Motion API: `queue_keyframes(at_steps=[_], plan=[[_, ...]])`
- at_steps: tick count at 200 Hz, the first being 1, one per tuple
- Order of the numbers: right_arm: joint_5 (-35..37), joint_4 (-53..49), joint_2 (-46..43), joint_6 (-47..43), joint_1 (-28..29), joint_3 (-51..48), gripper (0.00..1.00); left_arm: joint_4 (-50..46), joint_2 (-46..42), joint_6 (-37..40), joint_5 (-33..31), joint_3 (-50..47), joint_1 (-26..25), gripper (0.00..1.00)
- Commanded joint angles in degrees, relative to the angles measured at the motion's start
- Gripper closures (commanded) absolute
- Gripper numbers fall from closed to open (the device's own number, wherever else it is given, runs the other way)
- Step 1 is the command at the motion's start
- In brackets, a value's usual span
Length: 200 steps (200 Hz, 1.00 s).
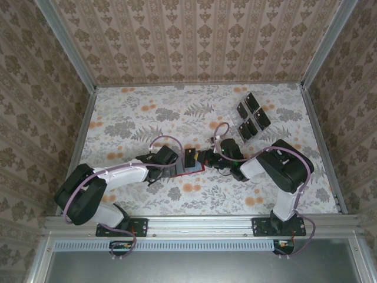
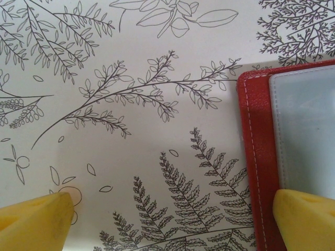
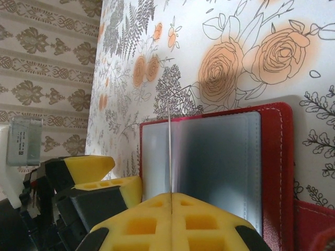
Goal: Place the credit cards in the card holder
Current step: Insert the credit card into the card slot.
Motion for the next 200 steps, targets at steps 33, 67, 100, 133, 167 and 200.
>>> queue_keyframes(at_steps=[33, 67, 100, 133, 167, 200], plan=[[-2.32, 3.79, 2.48, 1.08, 0.87, -0.54, 1.00, -1.31, 0.99, -1.10, -0.88, -0.96, -0.34, 0.00], [-2.74, 3.76, 2.75, 0.87, 0.98, -0.69, 1.00, -1.36, 1.00, -1.10, -0.84, -1.00, -0.36, 0.00], [-3.35, 3.39, 3.10, 0.53, 0.92, -1.02, 1.00, -1.28, 1.09, -1.03, -0.84, -0.96, -0.39, 0.00], [-4.05, 2.61, 3.42, -0.10, 1.00, -1.49, 1.00, -1.26, 1.18, -1.01, -0.83, -0.95, -0.36, 0.00], [-4.90, 0.70, 3.54, -1.13, 1.00, -1.29, 1.00, -1.25, 1.17, -1.02, -0.84, -0.87, -0.37, 0.00], [-6.43, -3.03, 4.04, -2.60, 1.00, 0.64, 1.00, -1.28, 1.16, -1.10, -0.80, -0.87, -0.42, 0.00]])
